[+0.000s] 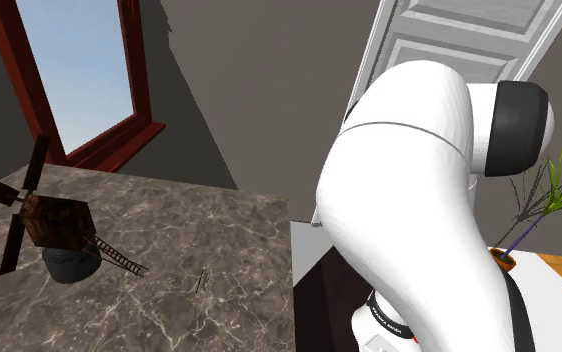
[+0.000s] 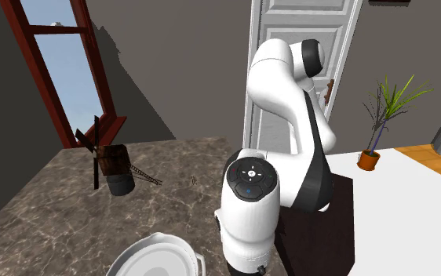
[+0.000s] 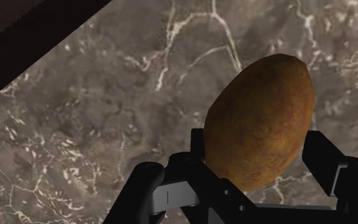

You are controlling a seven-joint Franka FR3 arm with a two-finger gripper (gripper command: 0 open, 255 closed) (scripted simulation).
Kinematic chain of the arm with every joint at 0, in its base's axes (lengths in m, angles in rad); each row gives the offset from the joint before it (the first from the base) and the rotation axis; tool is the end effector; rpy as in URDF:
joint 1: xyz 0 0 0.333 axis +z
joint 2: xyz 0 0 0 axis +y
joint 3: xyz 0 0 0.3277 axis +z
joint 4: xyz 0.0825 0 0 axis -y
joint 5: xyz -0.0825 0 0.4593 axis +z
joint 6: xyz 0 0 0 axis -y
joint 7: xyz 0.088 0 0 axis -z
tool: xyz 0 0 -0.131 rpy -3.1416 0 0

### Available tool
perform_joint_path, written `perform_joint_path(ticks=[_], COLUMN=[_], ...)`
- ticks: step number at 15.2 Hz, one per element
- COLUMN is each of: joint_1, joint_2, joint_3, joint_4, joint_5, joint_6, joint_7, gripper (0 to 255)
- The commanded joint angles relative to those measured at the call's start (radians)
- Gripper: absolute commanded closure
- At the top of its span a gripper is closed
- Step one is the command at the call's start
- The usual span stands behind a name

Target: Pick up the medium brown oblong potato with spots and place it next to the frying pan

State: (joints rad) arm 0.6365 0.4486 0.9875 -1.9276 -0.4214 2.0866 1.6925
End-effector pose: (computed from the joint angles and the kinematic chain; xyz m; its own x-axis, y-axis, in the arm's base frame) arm 0.0108 0.6644 0.2885 0.9926 0.1212 -0.0125 0.1217 -0.9911 0.0549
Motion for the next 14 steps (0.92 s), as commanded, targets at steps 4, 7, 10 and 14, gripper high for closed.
perform_joint_path(ticks=[4, 7, 10, 14], joint_1=[0.0, -0.002, -0.002, -0.019], joint_2=[0.004, 0.002, 0.001, -0.028], joint_3=[-0.005, -0.003, -0.003, 0.022], joint_4=[-0.001, -0.002, -0.001, 0.03], joint_5=[-0.004, -0.003, -0.002, 0.032], joint_6=[0.003, 0.002, 0.001, -0.048], joint_7=[0.001, 0.0, 0.0, -0.022], gripper=[255, 0, 0, 0])
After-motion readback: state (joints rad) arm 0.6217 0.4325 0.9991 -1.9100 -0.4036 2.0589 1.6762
